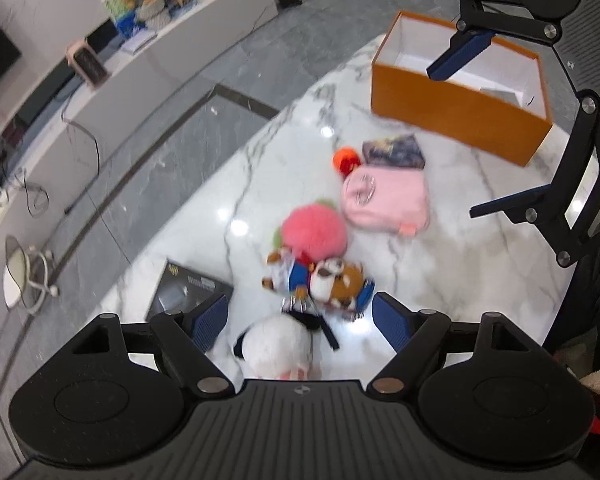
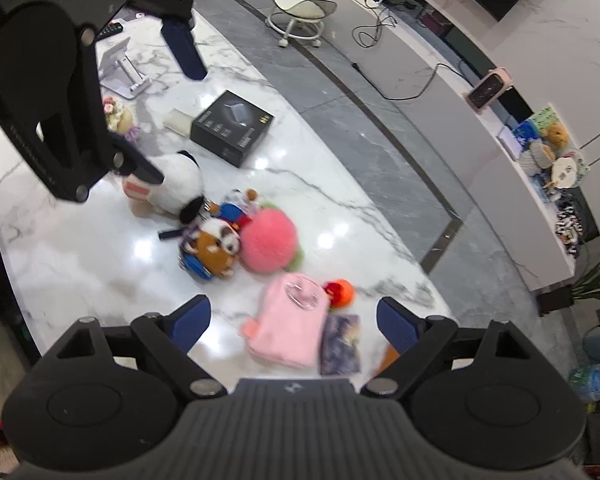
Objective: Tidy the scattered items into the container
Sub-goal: 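Move both tools back toward the plush toys on the table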
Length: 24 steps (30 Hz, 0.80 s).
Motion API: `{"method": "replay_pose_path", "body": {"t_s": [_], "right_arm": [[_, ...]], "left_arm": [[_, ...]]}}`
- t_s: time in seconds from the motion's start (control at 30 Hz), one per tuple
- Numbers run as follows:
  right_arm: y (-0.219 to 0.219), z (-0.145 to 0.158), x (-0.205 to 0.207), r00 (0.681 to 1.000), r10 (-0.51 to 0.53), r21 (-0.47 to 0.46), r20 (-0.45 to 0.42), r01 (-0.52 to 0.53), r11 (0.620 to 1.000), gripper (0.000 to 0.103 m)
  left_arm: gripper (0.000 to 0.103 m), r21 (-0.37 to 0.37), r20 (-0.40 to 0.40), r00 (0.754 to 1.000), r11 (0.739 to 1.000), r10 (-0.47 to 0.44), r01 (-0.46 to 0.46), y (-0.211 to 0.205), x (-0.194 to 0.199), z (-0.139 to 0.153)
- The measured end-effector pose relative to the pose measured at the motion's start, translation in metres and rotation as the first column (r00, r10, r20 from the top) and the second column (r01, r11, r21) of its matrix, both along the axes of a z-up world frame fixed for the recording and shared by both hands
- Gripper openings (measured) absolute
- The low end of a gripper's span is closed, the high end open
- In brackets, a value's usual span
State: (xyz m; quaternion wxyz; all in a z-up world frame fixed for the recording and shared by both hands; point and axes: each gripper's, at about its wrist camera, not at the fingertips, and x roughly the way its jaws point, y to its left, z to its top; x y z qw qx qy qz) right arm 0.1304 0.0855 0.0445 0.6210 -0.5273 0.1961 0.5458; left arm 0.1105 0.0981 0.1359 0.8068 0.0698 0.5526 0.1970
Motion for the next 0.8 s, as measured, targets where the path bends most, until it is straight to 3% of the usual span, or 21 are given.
{"method": "replay_pose_path", "body": {"t_s": [0.4,0.8], "right_arm": [[0.050,-0.089,-0.015,0.990,-0.042,-0.060,-0.136,0.034,0.998,0.092],[0.093,-0.155,-0.012,0.973,-0.132,-0.097,-0.187,0.115,0.989,0.090]], "left_arm": [[0.094,-0.111,-0.054,0.993,0.988,0.103,-0.109,0.050,-0.049,-0.083],[0.094,-0.196,-0.026,0.990,0.970,0.141,-0.143,0.077,-0.062,-0.138]]}}
